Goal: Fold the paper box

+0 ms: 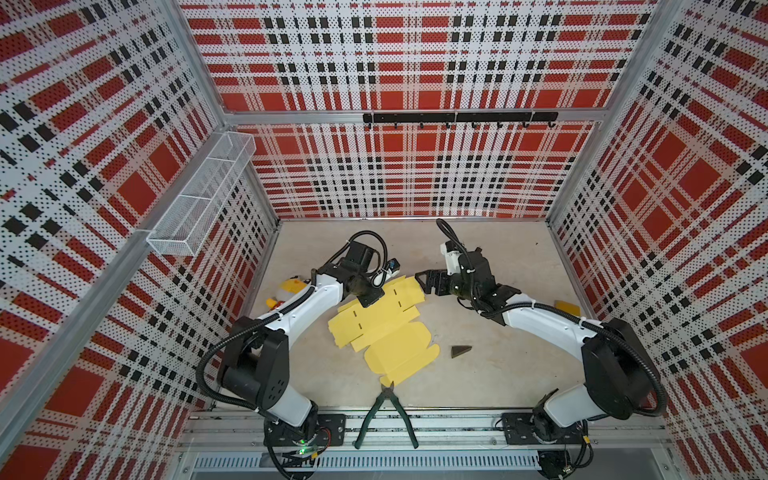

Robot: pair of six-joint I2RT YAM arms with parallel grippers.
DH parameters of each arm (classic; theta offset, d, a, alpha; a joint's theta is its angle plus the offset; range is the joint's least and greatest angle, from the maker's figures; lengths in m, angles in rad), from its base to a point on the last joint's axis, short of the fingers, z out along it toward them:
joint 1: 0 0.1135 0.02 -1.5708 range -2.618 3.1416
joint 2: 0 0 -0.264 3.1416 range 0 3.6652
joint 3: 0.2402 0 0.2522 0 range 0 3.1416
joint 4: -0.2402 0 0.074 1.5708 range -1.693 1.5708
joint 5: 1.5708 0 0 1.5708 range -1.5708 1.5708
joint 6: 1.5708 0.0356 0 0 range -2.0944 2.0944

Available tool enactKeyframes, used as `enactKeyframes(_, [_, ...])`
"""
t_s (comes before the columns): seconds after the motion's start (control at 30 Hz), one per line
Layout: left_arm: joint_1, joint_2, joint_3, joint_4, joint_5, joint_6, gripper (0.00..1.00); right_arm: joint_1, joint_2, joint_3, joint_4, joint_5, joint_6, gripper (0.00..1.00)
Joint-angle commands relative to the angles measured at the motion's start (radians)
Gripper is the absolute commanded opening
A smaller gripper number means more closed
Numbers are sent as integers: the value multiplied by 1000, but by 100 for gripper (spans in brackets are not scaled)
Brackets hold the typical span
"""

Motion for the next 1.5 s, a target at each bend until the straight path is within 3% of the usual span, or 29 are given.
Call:
enactKeyframes(0.0, [-21,-33,-20,81,-97,67,0,5,38,2,82,-77,-7,89])
enactKeyframes(0.07, [-22,-28,-15,92,-116,74,0,0,48,13,80,-90,-19,84])
enactKeyframes(0.3, [-27,-22,43,95,-116,77,0,-87,34,-28,167,-136,58,81])
enactKeyframes(0.47, [-20,1,55,70,-35,-38,2,-89,34,-21,122,-147,41,81])
enactKeyframes(0.57, [-5,-10,72,83,-49,-78,2,-89,40,-39,134,-160,54,81])
enactKeyframes(0.77, [162,-14,157,77,85,-413,0,-90,45,-35,115,-152,61,81])
enactKeyframes(0.9, [173,-32,89,130,115,-487,0,-87,68,-6,102,-164,72,80])
enactKeyframes(1.07, [154,-62,20,156,123,-479,1,-87,70,3,89,-156,76,79])
enactKeyframes(1.17, [202,-78,12,182,102,-608,0,-87,65,4,60,-148,66,79])
enactKeyframes(1.33, [281,-107,-90,290,176,-866,0,-88,51,5,10,-124,60,79])
enactKeyframes(1.47, [298,-106,-131,345,220,-939,0,-87,48,6,1,-119,83,79])
